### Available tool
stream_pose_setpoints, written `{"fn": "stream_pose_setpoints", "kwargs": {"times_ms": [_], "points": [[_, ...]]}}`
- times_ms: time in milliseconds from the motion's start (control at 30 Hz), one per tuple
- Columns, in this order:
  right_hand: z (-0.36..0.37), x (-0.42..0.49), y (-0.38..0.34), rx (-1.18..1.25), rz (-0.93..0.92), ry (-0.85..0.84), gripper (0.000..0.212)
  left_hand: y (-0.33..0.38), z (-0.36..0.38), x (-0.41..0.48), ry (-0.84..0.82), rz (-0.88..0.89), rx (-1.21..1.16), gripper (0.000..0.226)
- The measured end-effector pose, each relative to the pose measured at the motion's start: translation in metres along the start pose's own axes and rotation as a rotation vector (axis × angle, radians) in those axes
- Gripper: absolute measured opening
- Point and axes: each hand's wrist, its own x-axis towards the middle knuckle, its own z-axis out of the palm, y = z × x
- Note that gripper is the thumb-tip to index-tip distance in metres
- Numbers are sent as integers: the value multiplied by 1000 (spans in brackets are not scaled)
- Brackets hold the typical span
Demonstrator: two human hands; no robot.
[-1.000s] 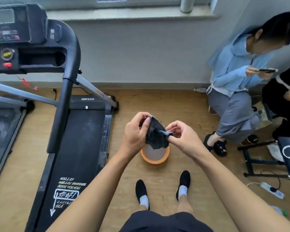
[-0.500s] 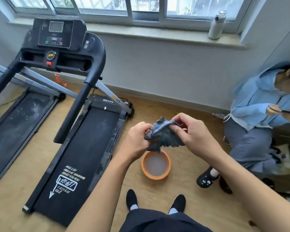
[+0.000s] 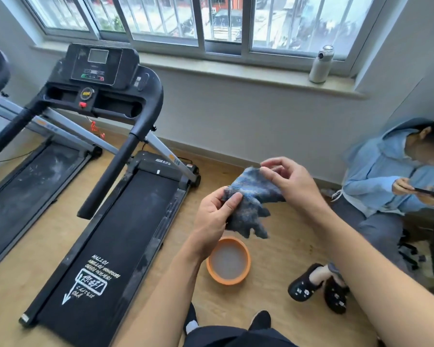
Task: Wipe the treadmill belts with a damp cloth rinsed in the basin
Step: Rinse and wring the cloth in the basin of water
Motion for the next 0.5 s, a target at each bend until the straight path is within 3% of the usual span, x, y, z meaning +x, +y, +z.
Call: {"fn": "stream_pose_setpoints", "kwargs": {"times_ms": [67,133,233,300,400,500], "points": [[9,-9,23,241,322,-16,29,-3,0,1,48,-9,-27,25],[22,-28,49,376,621,-184,61,-8,-1,1,87,-16,-37,27],[38,-54,70,507,778,-425,102,-16,-4,0,80,-43,-82,30],[44,-63,68,663,769,-467,98,-19,-8,-3,54,-85,-157,30],[51,-66,60,835,686,-386,63,-19,-14,-6,36,-126,-244,29],[51,-63,61,858,501,-257,41,-23,-23,-2,141,-116,-66,26]]}}
